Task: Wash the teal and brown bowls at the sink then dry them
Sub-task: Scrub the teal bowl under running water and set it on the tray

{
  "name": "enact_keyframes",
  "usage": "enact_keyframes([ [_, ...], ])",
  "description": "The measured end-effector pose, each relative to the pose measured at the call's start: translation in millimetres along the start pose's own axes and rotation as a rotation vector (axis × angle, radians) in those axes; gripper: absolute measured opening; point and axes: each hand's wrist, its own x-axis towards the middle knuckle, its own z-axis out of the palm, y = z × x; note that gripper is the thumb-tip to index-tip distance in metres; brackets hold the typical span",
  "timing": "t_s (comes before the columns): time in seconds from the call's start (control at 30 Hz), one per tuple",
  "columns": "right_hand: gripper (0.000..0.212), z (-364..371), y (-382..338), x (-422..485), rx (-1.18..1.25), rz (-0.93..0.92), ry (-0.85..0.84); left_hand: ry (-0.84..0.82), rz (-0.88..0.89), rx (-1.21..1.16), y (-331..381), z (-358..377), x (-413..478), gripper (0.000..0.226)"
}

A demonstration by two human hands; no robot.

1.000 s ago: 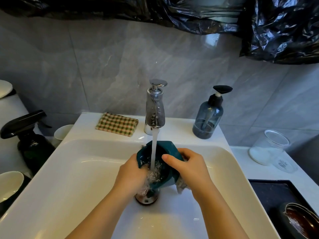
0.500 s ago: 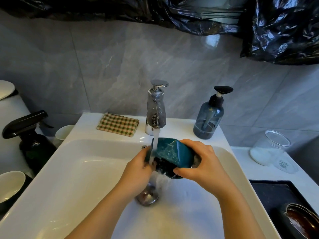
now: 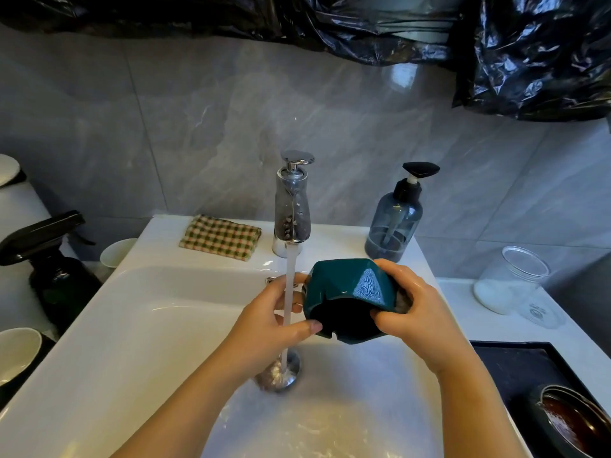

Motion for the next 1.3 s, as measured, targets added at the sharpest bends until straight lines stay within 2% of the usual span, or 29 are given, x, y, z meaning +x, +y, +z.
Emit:
enact_keyframes([
  [0.27, 0.056, -0.4, -3.2, -1.9, 0.027, -0.011, -0.044, -0.083, 0.032, 0.005, 0.6, -6.2, -4.1, 0.055],
  [0.33, 0.062, -0.9, -2.5, -3.8, -0.032, -0.01, -0.046, -0.046, 0.091, 0.035, 0.1, -6.7, -4.1, 0.054],
  [0.47, 0.051, 3.8, -9.2, -9.8, -0.226, -0.099, 0.018, 0.034, 0.262, 0.194, 0.5, -7.0, -6.2, 0.057],
  [0.57, 0.05, 7.6, -6.6, -13.6, -0.29, -0.137, 0.113, 0.115, 0.335, 0.318, -0.3, -2.2, -7.9, 0.066],
  [0.67, 0.052, 8.6, -1.1, -15.8, -0.298, -0.12, 0.148, 0.144, 0.373, 0.365, -1.0, 0.9, -9.7, 0.068],
  [0.9, 0.06, 0.8, 13.8, -16.4, -0.245, -0.06, 0.11, 0.167, 0.403, 0.484, -1.5, 14.5, -12.1, 0.067],
  [1.03, 0.063, 1.6, 14.9, -16.8, -0.235, -0.071, 0.191, 0.274, 0.5, 0.59, -4.7, 17.7, -11.8, 0.07],
  [1.17, 0.062, 5.3, 7.9, -23.1, -0.193, -0.049, 0.224, 0.261, 0.559, 0.727, -2.9, 13.2, -11.9, 0.075],
  [1.23, 0.067, 2.0, 4.5, -28.5, -0.212, -0.047, 0.263, 0.242, 0.541, 0.703, 5.2, 13.4, -14.8, 0.072],
  [1.3, 0.069, -3.0, -0.5, -33.7, -0.225, -0.012, 0.228, 0.222, 0.52, 0.686, 15.2, 14.2, -19.1, 0.069],
])
